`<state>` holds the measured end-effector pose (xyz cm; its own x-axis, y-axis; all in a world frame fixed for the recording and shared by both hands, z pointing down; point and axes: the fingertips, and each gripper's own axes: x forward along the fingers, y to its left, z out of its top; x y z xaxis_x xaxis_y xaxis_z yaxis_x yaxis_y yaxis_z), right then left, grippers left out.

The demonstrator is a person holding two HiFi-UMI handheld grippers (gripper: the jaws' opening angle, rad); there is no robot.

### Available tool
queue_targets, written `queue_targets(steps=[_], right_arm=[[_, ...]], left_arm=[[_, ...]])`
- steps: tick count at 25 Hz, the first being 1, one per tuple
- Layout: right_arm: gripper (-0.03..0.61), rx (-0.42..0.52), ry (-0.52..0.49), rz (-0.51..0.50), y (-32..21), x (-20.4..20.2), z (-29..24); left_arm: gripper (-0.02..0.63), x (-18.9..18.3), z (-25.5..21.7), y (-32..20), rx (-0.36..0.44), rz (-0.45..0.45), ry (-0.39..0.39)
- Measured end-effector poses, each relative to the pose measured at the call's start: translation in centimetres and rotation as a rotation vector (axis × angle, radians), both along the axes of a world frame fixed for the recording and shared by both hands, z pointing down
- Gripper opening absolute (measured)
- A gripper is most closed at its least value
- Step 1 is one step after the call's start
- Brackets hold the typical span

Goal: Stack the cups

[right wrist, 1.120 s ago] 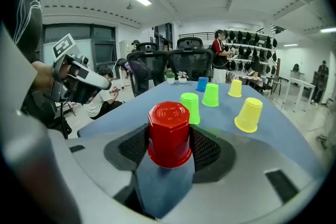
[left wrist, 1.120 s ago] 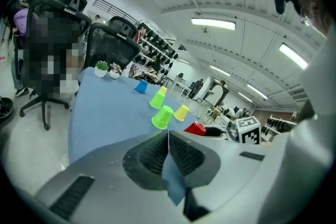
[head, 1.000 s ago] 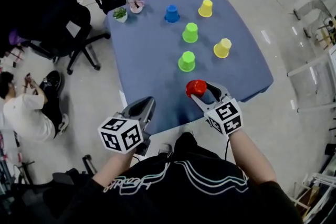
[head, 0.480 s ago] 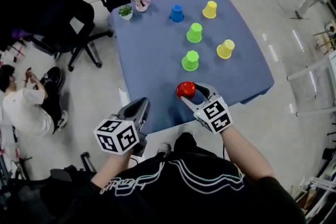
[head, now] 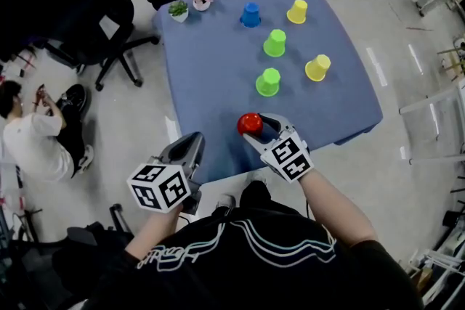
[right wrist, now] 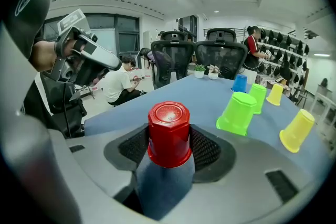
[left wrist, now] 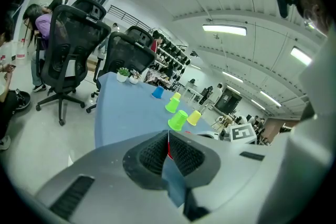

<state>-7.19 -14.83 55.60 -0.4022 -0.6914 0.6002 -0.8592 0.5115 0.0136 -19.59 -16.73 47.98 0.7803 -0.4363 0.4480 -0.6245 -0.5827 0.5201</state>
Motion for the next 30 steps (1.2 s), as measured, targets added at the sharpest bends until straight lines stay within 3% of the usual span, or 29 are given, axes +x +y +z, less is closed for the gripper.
queue_targets(steps=[7,15,21,30], right_arm=[[0.259,-0.009,-0.043,-0.012,-0.1,-0.3,0.1],[0.306,0.012,-0.124,-0.051,0.6,-0.3,-2.0],[0.31,0.057,-0.169,-0.041,0.8,1.6,-4.7],[0.31,0.116,-0.144,0.008,-1.5,6.5,-6.5]], left_arm=[[0.028,0.3,0.4,0.0,-0.007,-0.005,0.002],[0.028,1.4,0.3,-0.1,-0.004,0.003,0.006],[0.028,2.8,0.0,-0.5,0.006,0.009,0.008],[0.029,5.1,-0.2,-1.3,0.025,-0.005,0.004]])
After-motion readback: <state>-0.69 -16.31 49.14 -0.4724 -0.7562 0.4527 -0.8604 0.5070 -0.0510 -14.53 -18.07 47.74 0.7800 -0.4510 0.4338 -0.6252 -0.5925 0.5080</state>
